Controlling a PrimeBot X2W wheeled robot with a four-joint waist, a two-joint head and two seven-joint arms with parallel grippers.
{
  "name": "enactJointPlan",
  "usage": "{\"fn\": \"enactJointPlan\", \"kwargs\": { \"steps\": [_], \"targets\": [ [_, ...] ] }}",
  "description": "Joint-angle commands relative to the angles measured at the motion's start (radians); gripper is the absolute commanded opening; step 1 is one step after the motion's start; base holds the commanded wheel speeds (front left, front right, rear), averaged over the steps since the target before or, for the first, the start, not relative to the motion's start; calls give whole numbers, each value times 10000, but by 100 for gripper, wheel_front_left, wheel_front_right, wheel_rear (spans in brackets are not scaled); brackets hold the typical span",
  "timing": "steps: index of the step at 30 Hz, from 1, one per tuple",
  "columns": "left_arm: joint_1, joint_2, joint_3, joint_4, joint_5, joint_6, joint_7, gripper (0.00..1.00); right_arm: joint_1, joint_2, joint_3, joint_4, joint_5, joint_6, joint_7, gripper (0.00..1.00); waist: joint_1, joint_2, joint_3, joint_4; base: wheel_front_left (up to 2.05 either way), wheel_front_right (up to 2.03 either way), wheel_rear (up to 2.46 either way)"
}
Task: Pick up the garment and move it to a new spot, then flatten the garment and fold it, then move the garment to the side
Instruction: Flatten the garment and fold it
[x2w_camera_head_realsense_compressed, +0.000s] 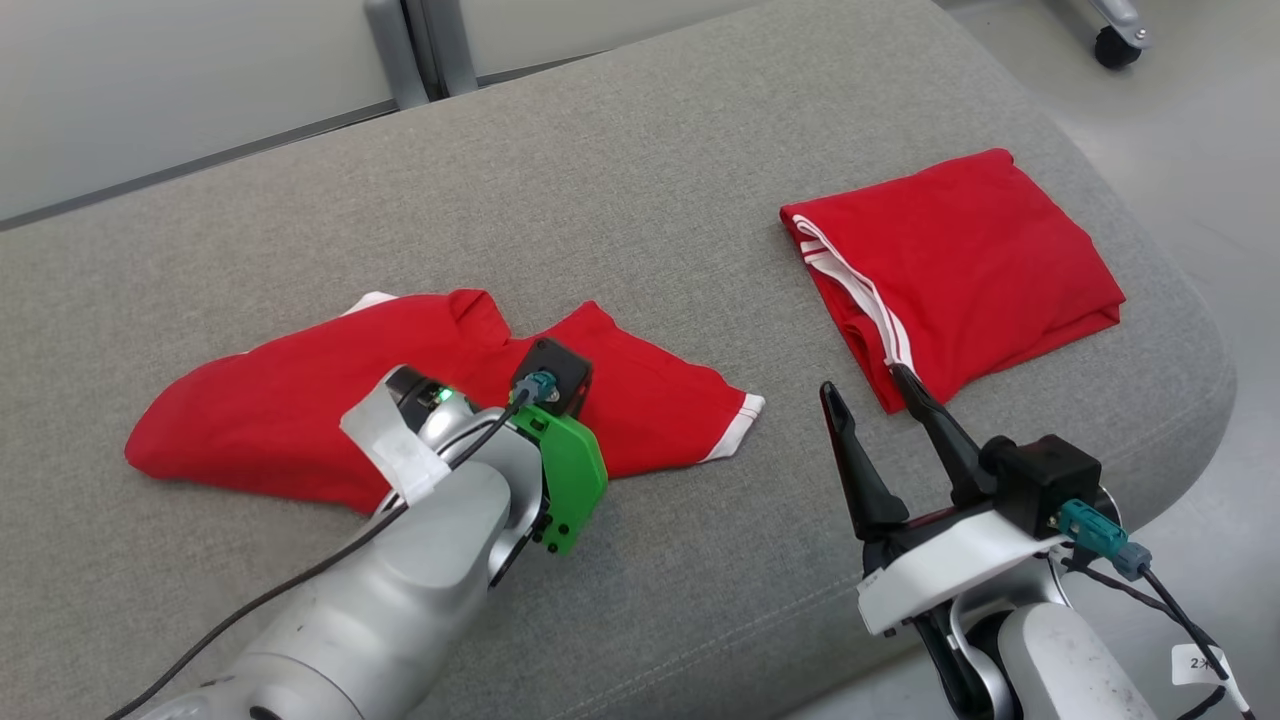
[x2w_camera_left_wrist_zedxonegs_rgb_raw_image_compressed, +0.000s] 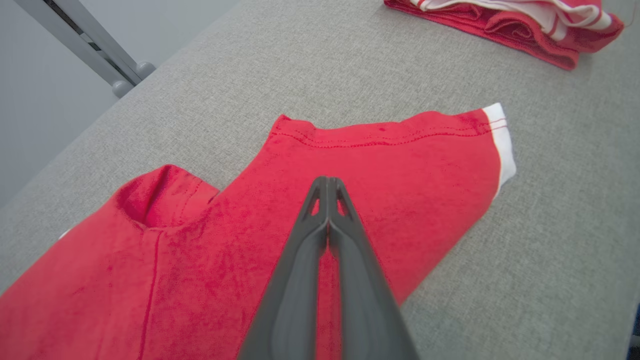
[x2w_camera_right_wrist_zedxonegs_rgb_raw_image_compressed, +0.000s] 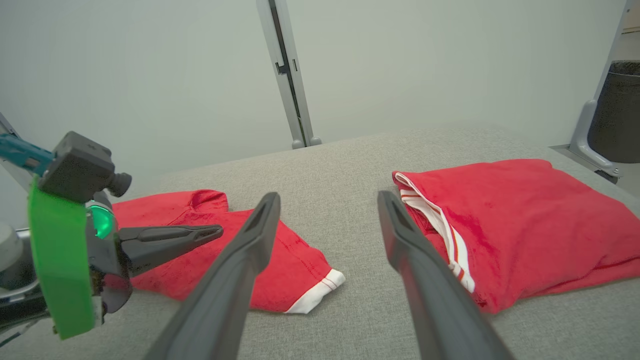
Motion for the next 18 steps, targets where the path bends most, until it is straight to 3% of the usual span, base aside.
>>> {"fn": "enactJointPlan", "kwargs": {
  "steps": [1,3,4,5,6,18],
  "targets": [
    [-228,36,34,25,-20,-53,13,0,-68,-10,-2,43,80,-11,-87,100,0,0,-37,49,0,0,0],
    [-396,37,151,123,-156,-8,56,0,-82,-10,25,85,100,-11,-94,100,0,0,-67,93,0,0,0],
    [-509,37,206,176,-179,106,30,7,-89,-11,32,101,99,-11,-98,100,0,0,-83,114,0,0,0],
    [-592,37,264,230,-219,191,5,49,-93,-10,37,108,95,-11,-102,100,0,0,-97,135,0,0,0],
    [-629,33,335,311,-306,218,26,100,-93,-11,38,116,97,-11,-103,100,0,0,-111,154,0,0,0],
    [-1526,180,812,1275,-778,870,938,100,-145,-10,240,151,134,-11,-55,100,0,0,-59,112,0,0,0]
  ]
}}
